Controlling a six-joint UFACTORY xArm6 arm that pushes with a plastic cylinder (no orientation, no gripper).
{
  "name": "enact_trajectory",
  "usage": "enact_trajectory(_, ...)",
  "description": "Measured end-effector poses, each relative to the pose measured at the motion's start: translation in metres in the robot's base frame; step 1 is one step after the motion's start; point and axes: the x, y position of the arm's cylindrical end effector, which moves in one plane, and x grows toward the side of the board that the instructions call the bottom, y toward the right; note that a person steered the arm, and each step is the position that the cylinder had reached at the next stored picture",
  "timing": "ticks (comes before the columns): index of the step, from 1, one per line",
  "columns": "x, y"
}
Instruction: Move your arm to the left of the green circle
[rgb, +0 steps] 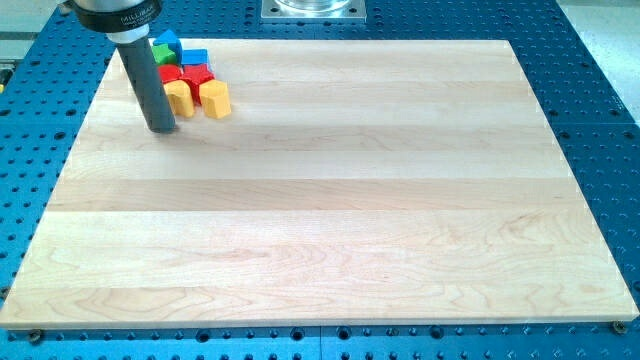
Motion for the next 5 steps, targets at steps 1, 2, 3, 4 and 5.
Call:
enact_trajectory(1,0.005,0.000)
enact_trajectory(2,0.026,-0.022)
enact_trajectory(3,0.065,-0.081)
enact_trajectory(4,0.047,-0.108)
enact_trajectory(5,0.032,-0.107)
